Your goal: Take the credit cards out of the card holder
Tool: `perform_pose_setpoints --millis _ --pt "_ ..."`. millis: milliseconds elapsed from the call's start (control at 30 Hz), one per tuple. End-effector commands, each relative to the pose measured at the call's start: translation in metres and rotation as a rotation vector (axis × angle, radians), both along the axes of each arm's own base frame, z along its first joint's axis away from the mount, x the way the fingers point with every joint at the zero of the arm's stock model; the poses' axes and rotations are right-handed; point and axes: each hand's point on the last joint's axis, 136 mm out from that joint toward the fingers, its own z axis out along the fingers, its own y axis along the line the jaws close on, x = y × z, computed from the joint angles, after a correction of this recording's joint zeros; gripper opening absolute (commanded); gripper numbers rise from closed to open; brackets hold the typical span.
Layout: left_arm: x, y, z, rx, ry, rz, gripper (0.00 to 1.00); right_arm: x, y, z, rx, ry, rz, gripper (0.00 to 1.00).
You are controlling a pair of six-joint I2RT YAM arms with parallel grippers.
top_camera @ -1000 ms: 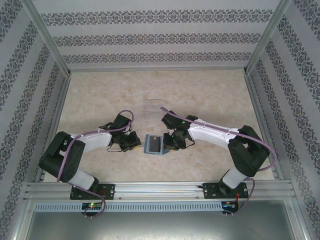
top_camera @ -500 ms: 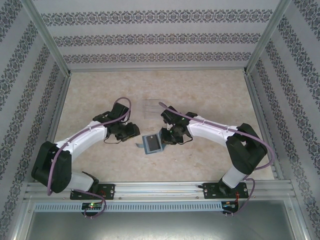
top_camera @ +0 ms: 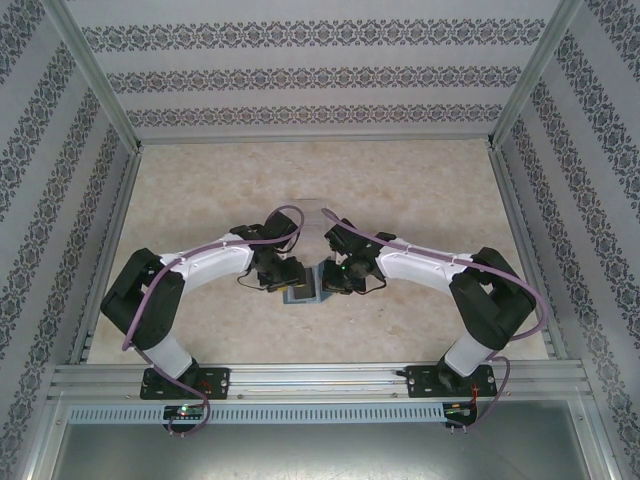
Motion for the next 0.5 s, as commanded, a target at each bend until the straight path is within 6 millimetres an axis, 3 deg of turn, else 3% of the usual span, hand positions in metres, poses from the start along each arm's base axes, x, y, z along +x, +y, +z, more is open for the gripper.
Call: perform_pose_setpoints --millis 0,233,467 --pt "0.002 0.017 -0.008 0.113 -0.002 0.004 0.42 0.002 -0.003 0.002 0.022 0.007 -0.027 0.13" --pt "0.002 0.023 -0.026 0.124 0.008 -0.002 0.38 -0.001 -0.013 -0.007 -0.03 0.013 -0.016 0.2" --pt "-0.001 0.03 -0.033 0.116 0.012 0.008 0.32 0.003 -0.042 -0.012 -0.188 -0.028 -0.003 0.42"
